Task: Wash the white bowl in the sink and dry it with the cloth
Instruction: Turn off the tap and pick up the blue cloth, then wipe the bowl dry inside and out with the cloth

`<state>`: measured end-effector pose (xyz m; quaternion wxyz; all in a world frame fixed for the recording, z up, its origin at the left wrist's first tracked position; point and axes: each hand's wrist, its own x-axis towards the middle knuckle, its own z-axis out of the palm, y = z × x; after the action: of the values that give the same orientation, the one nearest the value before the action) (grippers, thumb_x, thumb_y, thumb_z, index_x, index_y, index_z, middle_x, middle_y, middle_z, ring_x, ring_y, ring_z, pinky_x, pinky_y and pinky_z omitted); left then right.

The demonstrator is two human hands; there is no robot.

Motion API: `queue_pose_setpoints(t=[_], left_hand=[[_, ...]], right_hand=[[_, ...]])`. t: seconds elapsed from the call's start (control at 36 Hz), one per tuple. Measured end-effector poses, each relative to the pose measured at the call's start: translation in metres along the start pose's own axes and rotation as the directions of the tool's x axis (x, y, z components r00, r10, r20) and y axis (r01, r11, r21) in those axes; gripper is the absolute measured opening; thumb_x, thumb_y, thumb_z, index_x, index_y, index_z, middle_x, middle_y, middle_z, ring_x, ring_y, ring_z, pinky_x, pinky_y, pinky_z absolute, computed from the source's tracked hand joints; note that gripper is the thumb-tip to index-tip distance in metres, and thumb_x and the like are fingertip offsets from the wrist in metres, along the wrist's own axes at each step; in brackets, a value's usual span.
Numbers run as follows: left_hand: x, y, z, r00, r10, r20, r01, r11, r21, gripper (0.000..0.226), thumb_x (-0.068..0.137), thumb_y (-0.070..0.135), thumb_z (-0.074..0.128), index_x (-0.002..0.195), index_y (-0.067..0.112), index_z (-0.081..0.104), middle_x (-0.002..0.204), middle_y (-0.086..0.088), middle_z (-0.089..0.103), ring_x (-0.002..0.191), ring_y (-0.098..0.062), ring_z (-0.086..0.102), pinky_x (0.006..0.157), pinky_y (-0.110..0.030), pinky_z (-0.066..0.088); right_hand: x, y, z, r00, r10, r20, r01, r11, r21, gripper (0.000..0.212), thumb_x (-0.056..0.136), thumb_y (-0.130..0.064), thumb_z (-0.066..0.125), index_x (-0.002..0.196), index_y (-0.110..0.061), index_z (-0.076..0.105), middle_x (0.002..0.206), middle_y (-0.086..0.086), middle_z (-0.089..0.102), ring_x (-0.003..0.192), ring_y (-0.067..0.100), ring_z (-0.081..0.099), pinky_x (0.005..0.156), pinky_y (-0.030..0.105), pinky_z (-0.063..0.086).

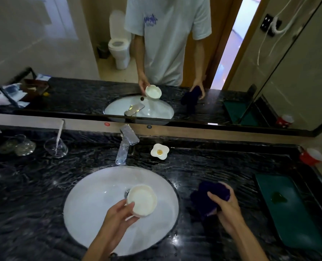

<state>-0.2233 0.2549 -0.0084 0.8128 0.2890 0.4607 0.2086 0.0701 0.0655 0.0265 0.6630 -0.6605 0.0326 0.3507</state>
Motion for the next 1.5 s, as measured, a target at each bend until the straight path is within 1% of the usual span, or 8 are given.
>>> queue_pose_setpoints(t=[0.14,0.28,0.53,0.64,0.83,1.03,1.19,1.5], left_hand=[[-0.013,0.021,0.007,0.988,-0.031,0.152,0.019,0.997,0.076,0.042,0.078,0.010,0.077,0.118,0.000,0.070,0.121,-0.023,0.071,0.108,-0.033,0.071,0.084,-0.044,0.061],[-0.027,0.044,0.021,0.967,-0.051,0.248,0.006,0.984,0.179,0.042,0.083,0.011,0.077,0.121,-0.002,0.066,0.114,-0.015,0.076,0.108,-0.033,0.071,0.081,-0.040,0.061],[-0.042,0.063,0.030,0.929,-0.089,0.360,-0.047,0.935,0.352,0.033,0.085,0.020,0.080,0.113,0.005,0.073,0.115,-0.023,0.074,0.102,-0.037,0.072,0.086,-0.046,0.060],[-0.042,0.068,0.025,0.939,-0.105,0.328,-0.045,0.908,0.417,0.027,0.090,0.004,0.068,0.116,-0.001,0.069,0.113,-0.025,0.074,0.108,-0.043,0.069,0.098,-0.058,0.054],[-0.046,0.081,0.017,0.938,-0.149,0.314,0.013,0.918,0.395,0.027,0.094,-0.002,0.062,0.120,-0.008,0.065,0.116,-0.026,0.073,0.107,-0.037,0.071,0.087,-0.049,0.059],[-0.046,0.084,0.018,0.933,-0.247,0.261,0.110,0.888,0.447,0.017,0.095,-0.009,0.054,0.108,-0.010,0.064,0.083,-0.016,0.075,0.074,-0.024,0.073,0.066,-0.039,0.059],[-0.041,0.089,0.019,0.952,-0.232,0.198,0.123,0.886,0.447,0.010,0.095,-0.011,0.054,0.096,-0.006,0.062,0.081,-0.018,0.077,0.077,-0.031,0.075,0.072,-0.051,0.062],[-0.040,0.104,0.017,0.909,-0.276,0.312,0.114,0.885,0.451,0.021,0.097,-0.010,0.049,0.108,-0.015,0.066,0.093,-0.023,0.073,0.087,-0.032,0.072,0.086,-0.055,0.059]], right_hand=[[-0.035,-0.020,0.029,0.971,0.021,0.240,-0.037,0.997,0.065,0.050,0.062,0.006,0.080,0.110,-0.004,0.070,0.104,0.020,0.077,0.089,0.030,0.075,0.068,0.037,0.064],[-0.059,-0.039,0.070,0.891,-0.045,0.451,0.166,0.958,-0.232,0.053,0.051,-0.008,0.090,0.098,-0.017,0.068,0.093,0.011,0.078,0.084,0.024,0.075,0.066,0.030,0.060],[-0.091,-0.021,0.146,0.804,0.002,0.594,0.557,0.349,-0.754,0.064,0.059,-0.040,0.085,0.113,-0.032,0.052,0.106,-0.005,0.068,0.091,0.012,0.067,0.067,0.028,0.060],[-0.099,-0.005,0.158,0.803,0.109,0.586,0.514,0.371,-0.774,0.084,0.063,-0.027,0.080,0.135,-0.034,0.037,0.124,-0.003,0.059,0.105,0.016,0.062,0.072,0.023,0.058],[-0.105,-0.003,0.155,0.729,0.288,0.621,0.427,0.518,-0.741,0.056,0.058,-0.017,0.074,0.094,-0.037,0.036,0.101,0.001,0.054,0.077,0.011,0.053,0.053,0.023,0.044],[-0.105,-0.024,0.171,0.637,0.491,0.595,0.666,0.039,-0.745,0.072,0.067,-0.033,0.076,0.126,-0.029,0.033,0.109,0.007,0.059,0.094,0.028,0.062,0.070,0.037,0.053],[-0.113,-0.018,0.183,0.685,0.349,0.640,0.725,-0.420,-0.546,0.072,0.080,-0.038,0.073,0.132,-0.001,0.040,0.122,0.028,0.057,0.112,0.044,0.051,0.090,0.046,0.041],[-0.103,-0.033,0.171,0.534,0.395,0.748,0.750,0.186,-0.634,0.069,0.075,-0.009,0.071,0.135,-0.034,0.048,0.133,0.005,0.057,0.112,0.023,0.059,0.088,0.032,0.055]])
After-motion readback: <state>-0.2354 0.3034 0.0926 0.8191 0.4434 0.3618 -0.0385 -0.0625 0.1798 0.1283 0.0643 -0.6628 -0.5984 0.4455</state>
